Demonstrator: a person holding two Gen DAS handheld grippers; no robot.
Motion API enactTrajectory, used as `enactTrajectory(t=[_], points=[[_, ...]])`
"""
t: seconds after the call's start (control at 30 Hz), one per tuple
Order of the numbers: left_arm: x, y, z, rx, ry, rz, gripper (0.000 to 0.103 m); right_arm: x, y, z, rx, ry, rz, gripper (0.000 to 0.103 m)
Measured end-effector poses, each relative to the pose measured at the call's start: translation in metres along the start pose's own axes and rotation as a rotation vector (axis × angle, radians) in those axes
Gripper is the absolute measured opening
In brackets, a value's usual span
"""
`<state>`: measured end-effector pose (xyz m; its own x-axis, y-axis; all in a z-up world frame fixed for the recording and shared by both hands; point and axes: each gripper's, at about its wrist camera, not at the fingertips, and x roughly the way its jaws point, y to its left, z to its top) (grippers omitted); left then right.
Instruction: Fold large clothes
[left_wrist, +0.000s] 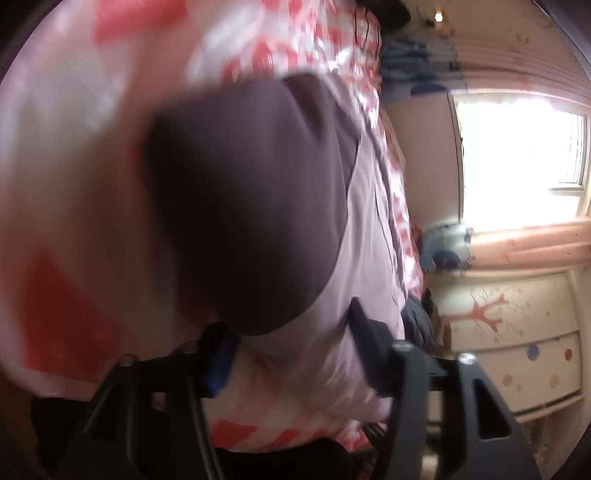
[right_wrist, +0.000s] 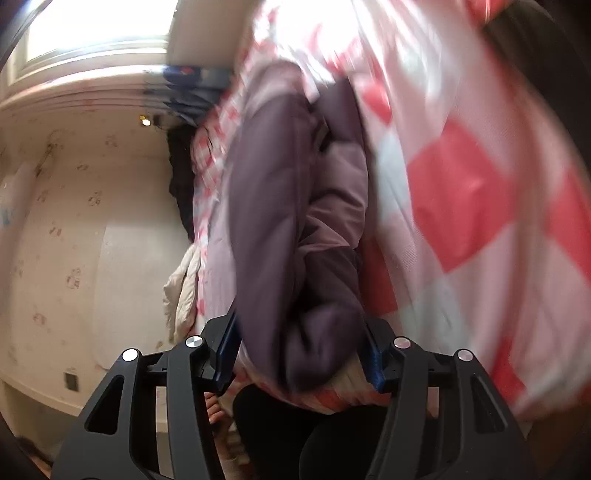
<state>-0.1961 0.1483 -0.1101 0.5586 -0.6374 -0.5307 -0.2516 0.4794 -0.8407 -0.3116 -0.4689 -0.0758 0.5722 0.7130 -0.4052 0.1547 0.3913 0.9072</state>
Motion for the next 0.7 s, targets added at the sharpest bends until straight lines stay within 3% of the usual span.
enactTrajectory(t=[0.13, 0.23, 0.3, 0.33, 0.4, 0.5, 0.57, 0.67, 0.7], points=[[0.000, -0.003, 0.009, 0.038, -0.027, 0.066, 0.071, -0.027, 0.063, -0.013, -0.239, -0.174, -0.244, 0.069], [0.008, -0.010, 0.011, 0.052, -0.059, 0.103, 0.077, -0.016, 0.142, -0.025, -0.503, -0.316, -0.343, 0.070], [0.017, -0.014, 0.017, 0.026, -0.084, 0.116, 0.082, 0.004, 0.191, -0.034, -0.670, -0.395, -0.370, 0.086], [0.022, -0.017, 0.022, 0.016, -0.090, 0.118, 0.084, 0.023, 0.210, -0.034, -0.715, -0.386, -0.370, 0.096], [0.027, -0.016, 0.027, -0.015, -0.103, 0.115, 0.094, 0.083, 0.241, -0.022, -0.816, -0.286, -0.407, 0.096], [0.041, -0.013, 0.031, -0.039, -0.108, 0.124, 0.095, 0.183, 0.257, 0.012, -0.883, -0.147, -0.480, 0.096], [0.048, -0.010, 0.034, -0.065, -0.115, 0.118, 0.095, 0.237, 0.254, 0.030, -0.871, -0.092, -0.517, 0.096], [0.052, -0.011, 0.033, -0.042, -0.139, 0.117, 0.095, 0.313, 0.226, 0.065, -0.865, -0.062, -0.691, 0.096], [0.054, -0.017, 0.033, -0.024, -0.148, 0.107, 0.095, 0.337, 0.201, 0.078, -0.825, -0.010, -0.775, 0.096]])
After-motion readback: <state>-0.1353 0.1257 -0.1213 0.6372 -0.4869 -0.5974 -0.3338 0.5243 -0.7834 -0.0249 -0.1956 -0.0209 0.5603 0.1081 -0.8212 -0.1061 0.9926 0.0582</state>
